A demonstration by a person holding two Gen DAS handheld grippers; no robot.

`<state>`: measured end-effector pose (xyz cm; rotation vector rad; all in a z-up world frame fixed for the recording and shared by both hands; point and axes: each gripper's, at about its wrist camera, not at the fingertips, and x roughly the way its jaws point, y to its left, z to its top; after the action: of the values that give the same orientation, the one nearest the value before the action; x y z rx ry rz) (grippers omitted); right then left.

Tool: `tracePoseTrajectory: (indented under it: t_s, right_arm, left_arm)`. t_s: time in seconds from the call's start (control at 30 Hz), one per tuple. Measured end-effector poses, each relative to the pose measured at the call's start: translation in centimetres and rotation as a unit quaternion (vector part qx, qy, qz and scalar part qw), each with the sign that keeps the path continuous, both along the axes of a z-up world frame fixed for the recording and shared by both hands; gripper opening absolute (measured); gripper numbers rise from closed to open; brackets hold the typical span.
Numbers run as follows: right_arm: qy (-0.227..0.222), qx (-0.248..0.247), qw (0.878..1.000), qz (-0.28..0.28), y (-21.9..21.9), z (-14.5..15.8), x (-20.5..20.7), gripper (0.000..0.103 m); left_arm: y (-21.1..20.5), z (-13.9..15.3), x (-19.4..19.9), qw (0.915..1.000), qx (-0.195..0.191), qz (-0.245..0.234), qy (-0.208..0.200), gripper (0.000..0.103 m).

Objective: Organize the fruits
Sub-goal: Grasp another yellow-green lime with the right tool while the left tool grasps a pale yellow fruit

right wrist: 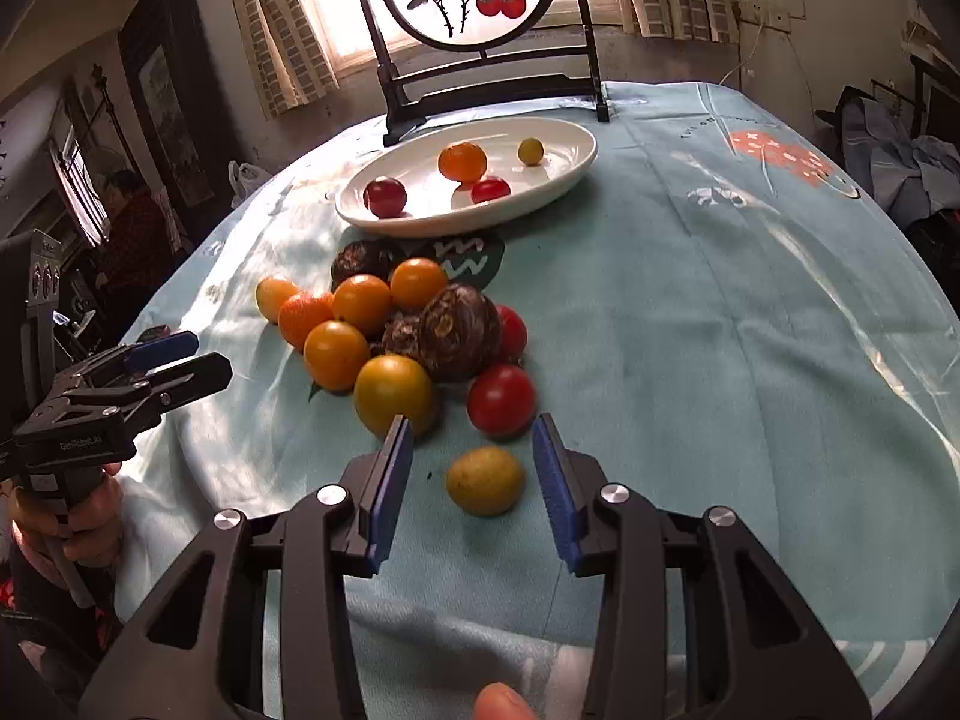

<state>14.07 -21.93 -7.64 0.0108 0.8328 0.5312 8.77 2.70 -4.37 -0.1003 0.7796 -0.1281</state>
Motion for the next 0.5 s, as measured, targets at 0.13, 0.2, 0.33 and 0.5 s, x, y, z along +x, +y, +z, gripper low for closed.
tracePoseTrajectory:
  t_s: [0.13, 0.2, 0.33, 0.5]
  right_arm:
    - [0.002, -0.016, 1.0, -0.003, 0.4, -0.9, -0.4, 0.042]
    - [0.0, -0.02, 1.0, -0.003, 0.6, -0.9, -0.3, 0.042]
    - [0.007, -0.02, 1.0, -0.007, 0.4, -1.3, -0.2, 0.042]
    - [0.011, -0.025, 1.0, -0.003, 0.7, -1.4, -0.2, 0.042]
  left_arm:
    - [0.3, -0.7, -0.2, 0.9999, -0.01, -0.007, 0.013, 0.095]
    - [0.7, -0.7, -0.2, 0.9996, -0.022, -0.003, 0.015, 0.095]
    - [1.2, -0.9, -0.1, 0.999, -0.04, -0.004, 0.018, 0.095]
    - [0.8, -1.0, 0.1, 0.9991, -0.034, -0.008, 0.024, 0.095]
